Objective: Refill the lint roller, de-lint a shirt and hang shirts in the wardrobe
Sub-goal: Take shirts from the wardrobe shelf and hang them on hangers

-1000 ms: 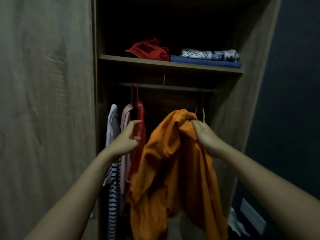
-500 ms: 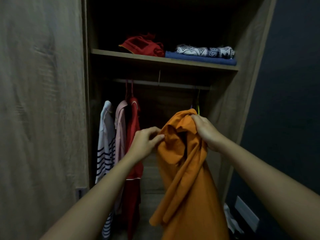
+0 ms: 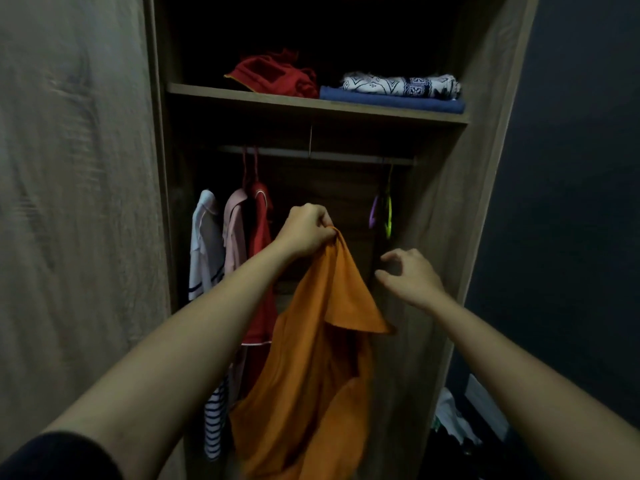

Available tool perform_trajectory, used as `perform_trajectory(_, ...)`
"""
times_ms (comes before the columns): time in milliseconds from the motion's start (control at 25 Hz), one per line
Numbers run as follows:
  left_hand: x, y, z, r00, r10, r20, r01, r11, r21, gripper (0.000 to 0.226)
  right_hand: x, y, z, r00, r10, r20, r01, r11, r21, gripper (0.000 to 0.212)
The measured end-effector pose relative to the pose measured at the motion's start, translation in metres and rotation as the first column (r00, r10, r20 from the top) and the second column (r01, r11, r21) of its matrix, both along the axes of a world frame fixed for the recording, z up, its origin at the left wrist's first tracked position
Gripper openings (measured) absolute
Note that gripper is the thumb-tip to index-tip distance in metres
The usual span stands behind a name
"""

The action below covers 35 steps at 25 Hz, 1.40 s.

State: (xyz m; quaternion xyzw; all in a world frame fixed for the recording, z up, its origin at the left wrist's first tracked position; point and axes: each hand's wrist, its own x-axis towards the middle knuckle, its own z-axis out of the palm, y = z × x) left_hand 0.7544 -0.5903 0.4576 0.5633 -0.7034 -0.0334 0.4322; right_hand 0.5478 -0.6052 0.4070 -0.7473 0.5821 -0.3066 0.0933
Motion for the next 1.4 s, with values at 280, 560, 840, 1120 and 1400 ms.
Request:
perform_trajectory(280,-0.016,-0.003,0.025,0.976,0.078,0.204,-0.069,0.996,-0.051,0.012,0.065,0.082,-0.108,0.952,0.046,0.302,0.007,0.985,-0.173,0.054)
perform_trajectory(560,-0.009,0.015,0.072,0.984,0.129,0.123,-0.112,0.984,-0.139,0.003,0.089,0.087,-0.174,0.936,-0.058,0.348,0.065,0.998,-0.009,0.063)
perform_trajectory(840,-0.003,0.025,0.106,0.977,0.140,0.162,-0.100,0.967,-0.233,0.004,0.068,0.048,-0.177,0.974,-0.064,0.218,0.071,0.997,-0.024,0.023)
perform_trajectory(1120,0.004,0.021,0.093,0.960,0.203,0.193,-0.159,0.962,-0.220,0.007,0.063,0.051,-0.188,0.938,0.097,0.334,-0.104,0.995,0.004,0.025)
perform_trajectory(1400,0.032,0.013,0.057,0.945,0.319,0.078,-0.310,0.945,-0.106,0.029,0.056,0.048,-0.150,0.611,0.048,0.790,-0.071,0.997,-0.006,0.013)
